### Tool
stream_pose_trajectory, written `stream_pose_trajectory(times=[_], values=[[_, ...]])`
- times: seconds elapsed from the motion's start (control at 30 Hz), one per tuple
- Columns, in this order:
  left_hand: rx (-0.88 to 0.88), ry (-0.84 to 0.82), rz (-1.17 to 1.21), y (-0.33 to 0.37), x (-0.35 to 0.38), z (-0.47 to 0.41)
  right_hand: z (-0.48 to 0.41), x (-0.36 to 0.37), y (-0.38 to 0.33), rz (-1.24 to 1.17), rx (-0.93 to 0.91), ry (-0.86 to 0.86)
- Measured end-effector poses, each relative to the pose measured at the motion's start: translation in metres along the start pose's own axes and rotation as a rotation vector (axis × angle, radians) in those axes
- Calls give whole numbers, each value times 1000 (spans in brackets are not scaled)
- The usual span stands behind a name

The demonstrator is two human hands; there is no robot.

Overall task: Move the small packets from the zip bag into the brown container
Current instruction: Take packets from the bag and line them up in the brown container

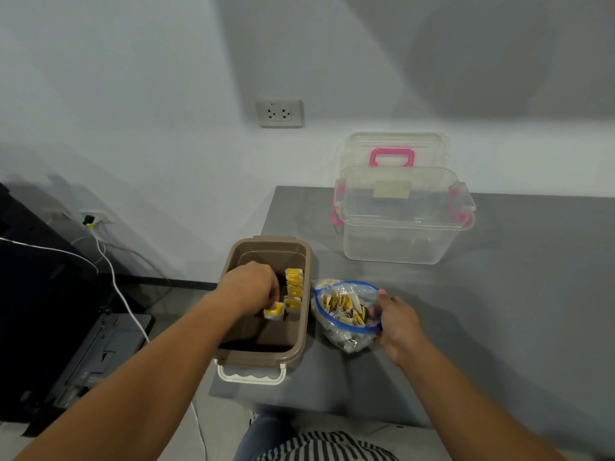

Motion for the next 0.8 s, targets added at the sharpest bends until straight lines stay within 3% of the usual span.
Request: stream_pose_trajectory(times=[0.1,0.8], values=[[37,-42,-42,10,10,-7,1,-1,0,8,3,6],[41,79,-139,22,23,-20,4,-3,3,-14,39,-1]])
Point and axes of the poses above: each hand's wrist, its own z-axis away from the middle knuckle, its own x-axis out of the palm, y = z × x, the point moved 4 cm from there along -z, towards the middle knuckle, and after that the axes turned 11 degrees about -z, right-handed, at the moved point
